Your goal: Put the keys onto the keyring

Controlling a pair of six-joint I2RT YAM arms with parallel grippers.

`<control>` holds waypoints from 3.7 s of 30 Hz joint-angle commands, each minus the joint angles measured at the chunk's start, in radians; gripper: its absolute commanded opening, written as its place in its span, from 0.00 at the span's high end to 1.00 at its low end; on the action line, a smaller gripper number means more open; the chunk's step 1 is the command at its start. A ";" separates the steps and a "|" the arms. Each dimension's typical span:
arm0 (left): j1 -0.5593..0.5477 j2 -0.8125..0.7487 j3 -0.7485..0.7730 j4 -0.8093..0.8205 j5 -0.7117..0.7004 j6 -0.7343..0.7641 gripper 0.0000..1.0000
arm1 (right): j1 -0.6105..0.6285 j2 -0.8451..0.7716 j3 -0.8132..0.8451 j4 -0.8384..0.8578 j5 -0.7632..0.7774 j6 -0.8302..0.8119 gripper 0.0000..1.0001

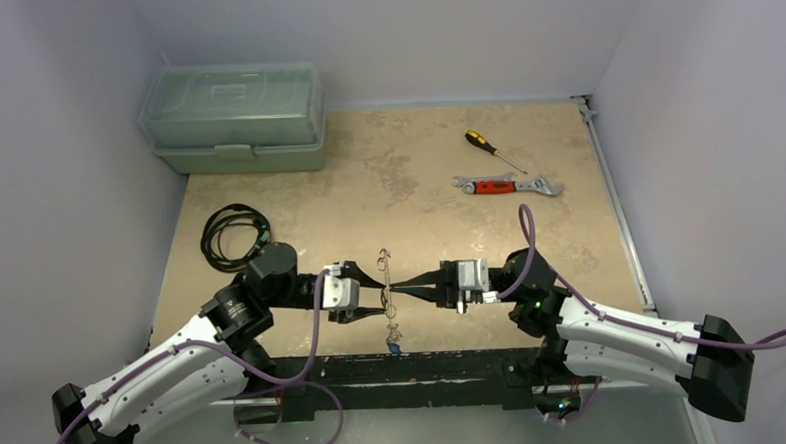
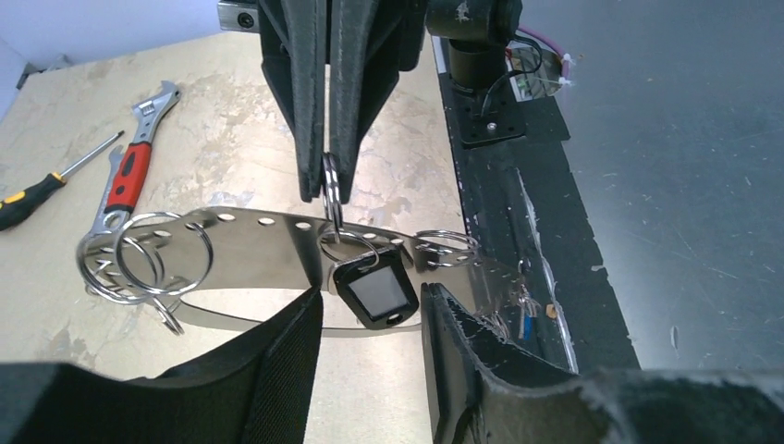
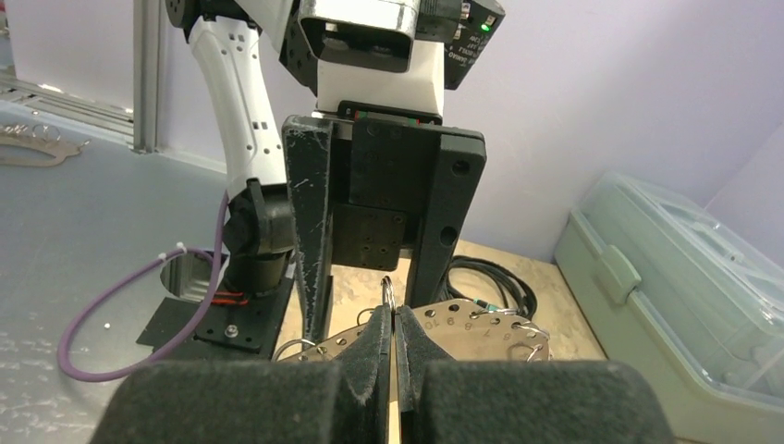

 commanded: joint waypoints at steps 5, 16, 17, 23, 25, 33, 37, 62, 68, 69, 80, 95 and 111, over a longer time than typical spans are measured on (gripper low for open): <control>0.008 0.032 0.045 0.080 -0.038 -0.042 0.46 | 0.000 0.013 0.023 0.036 0.008 -0.012 1.00; 0.009 0.027 0.044 0.090 -0.033 -0.054 0.88 | 0.000 0.019 0.026 0.034 0.008 -0.012 1.00; 0.010 0.033 0.049 0.081 -0.035 -0.052 0.92 | 0.000 0.018 0.026 0.033 0.008 -0.012 1.00; 0.010 0.040 0.071 0.029 -0.036 -0.032 1.00 | -0.001 0.013 0.021 0.030 0.017 -0.012 1.00; 0.009 0.034 0.077 0.013 -0.043 -0.023 1.00 | -0.001 0.014 0.020 0.031 0.026 -0.013 1.00; 0.012 0.016 0.081 0.014 -0.047 -0.032 1.00 | 0.000 0.075 0.061 -0.047 0.083 -0.042 1.00; 0.016 0.013 0.083 0.016 -0.049 -0.035 1.00 | 0.000 0.097 0.080 -0.083 0.105 -0.052 1.00; 0.018 0.056 0.082 -0.038 -0.160 -0.014 0.76 | 0.000 0.031 0.031 0.007 0.104 -0.018 1.00; 0.017 0.023 0.076 -0.058 -0.294 0.007 0.37 | 0.000 0.035 0.029 0.009 0.141 -0.018 1.00; 0.018 0.015 0.072 -0.056 -0.307 0.008 0.33 | 0.000 0.037 0.030 0.008 0.145 -0.018 1.00; 0.018 -0.039 0.063 -0.053 -0.484 0.014 0.15 | 0.000 0.054 0.032 0.009 0.197 -0.018 1.00; 0.028 -0.153 0.039 -0.015 -0.938 0.020 0.05 | 0.000 0.105 0.036 0.047 0.290 -0.007 1.00; 0.053 -0.172 0.044 -0.029 -1.128 -0.004 0.01 | -0.001 0.474 0.329 0.199 0.628 0.163 1.00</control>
